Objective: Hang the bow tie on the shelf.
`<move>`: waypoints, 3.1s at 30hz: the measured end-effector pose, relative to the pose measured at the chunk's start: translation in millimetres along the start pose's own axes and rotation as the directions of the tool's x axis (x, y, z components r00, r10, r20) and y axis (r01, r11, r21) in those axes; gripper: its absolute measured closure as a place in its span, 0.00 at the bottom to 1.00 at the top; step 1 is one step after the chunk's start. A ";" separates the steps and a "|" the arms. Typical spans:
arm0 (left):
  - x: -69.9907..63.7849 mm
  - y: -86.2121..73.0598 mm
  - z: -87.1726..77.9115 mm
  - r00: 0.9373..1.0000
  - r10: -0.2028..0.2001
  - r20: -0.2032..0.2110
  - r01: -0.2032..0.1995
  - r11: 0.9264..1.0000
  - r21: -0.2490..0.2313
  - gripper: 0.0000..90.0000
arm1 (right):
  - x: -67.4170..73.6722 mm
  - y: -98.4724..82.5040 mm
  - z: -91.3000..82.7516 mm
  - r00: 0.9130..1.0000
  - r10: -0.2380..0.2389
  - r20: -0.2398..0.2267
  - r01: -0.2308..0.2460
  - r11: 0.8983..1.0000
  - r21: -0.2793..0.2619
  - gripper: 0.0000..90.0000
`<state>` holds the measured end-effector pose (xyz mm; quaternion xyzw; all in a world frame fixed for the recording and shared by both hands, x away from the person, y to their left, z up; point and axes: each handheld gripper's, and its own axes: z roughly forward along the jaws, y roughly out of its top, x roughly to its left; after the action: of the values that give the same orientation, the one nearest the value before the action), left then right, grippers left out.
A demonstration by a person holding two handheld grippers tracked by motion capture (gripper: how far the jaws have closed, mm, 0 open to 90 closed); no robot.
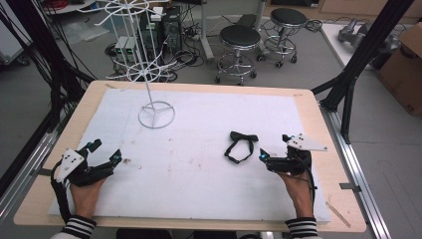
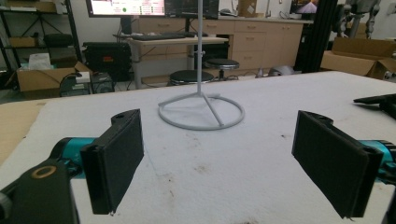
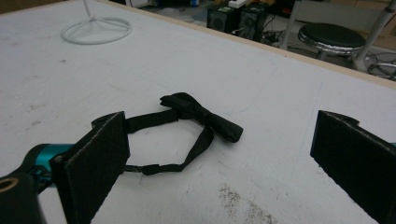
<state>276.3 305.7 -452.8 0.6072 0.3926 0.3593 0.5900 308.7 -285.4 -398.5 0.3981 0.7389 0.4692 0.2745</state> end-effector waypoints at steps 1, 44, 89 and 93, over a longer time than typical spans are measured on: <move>0.2 0.1 -0.1 1.000 0.002 0.000 -0.002 1.000 0.002 0.19 | -0.8 0.8 1.5 1.000 0.002 -0.004 -0.002 1.000 0.013 0.04; 0.5 0.2 -0.3 1.000 0.002 0.005 -0.002 1.000 0.001 0.19 | -36.7 31.2 79.6 0.976 -0.073 -0.204 0.138 0.935 0.327 0.25; 0.8 0.1 -0.3 1.000 -0.002 0.004 0.002 1.000 0.002 0.20 | -27.2 18.5 107.8 0.971 -0.165 -0.174 0.231 0.835 0.499 0.94; 0.8 0.1 -0.3 1.000 -0.002 0.004 0.002 1.000 0.002 0.20 | -27.5 19.6 106.2 0.973 -0.167 -0.162 0.226 0.842 0.490 0.95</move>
<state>276.4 306.5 -452.7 0.6081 0.3922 0.3572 0.5906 412.6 -253.4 -423.2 0.3509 0.8871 0.2500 0.1653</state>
